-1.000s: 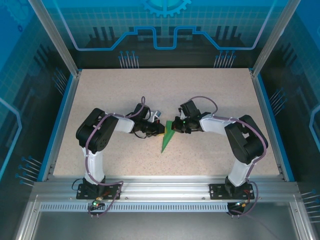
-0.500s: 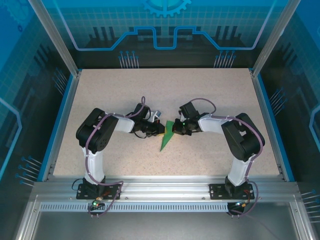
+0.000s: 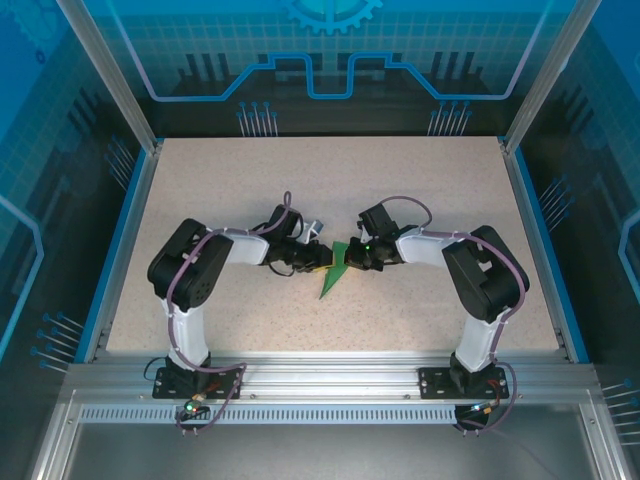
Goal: Fold a paper plane with a square sheet of paper (fold left side to right side)
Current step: Fold the wing for the fifth time at the center of the table.
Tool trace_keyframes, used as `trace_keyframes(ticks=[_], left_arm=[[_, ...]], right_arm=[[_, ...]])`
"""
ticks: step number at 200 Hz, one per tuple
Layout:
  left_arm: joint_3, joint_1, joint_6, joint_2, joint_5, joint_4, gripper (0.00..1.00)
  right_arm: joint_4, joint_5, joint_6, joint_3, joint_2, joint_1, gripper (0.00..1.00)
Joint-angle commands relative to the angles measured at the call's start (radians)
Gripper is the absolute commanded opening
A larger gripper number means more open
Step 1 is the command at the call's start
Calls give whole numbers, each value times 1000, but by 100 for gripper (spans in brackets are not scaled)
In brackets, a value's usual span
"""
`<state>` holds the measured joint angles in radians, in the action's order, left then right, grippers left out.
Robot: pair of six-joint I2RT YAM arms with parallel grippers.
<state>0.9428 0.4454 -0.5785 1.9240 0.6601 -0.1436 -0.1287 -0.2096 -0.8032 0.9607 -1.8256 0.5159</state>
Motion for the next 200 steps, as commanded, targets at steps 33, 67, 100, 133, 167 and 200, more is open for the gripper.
trace_keyframes(ticks=[33, 67, 100, 133, 167, 200], left_arm=[[-21, 2, 44, -180, -58, 157, 32], [-55, 23, 22, -268, -17, 244, 23], [-32, 67, -31, -249, 44, 283, 21], [16, 105, -23, -195, 25, 310, 21], [52, 117, -14, -127, 18, 318, 21], [60, 122, -2, -96, -16, 339, 21]], right_arm=[[-78, 53, 9, -54, -29, -12, 0], [-75, 49, 13, -53, -29, -10, 0], [-78, 49, 13, -48, -36, -7, 0], [-84, 53, 14, -46, -34, -4, 0], [-90, 56, 17, -43, -34, -1, 0], [-96, 60, 21, -40, -32, -1, 0]])
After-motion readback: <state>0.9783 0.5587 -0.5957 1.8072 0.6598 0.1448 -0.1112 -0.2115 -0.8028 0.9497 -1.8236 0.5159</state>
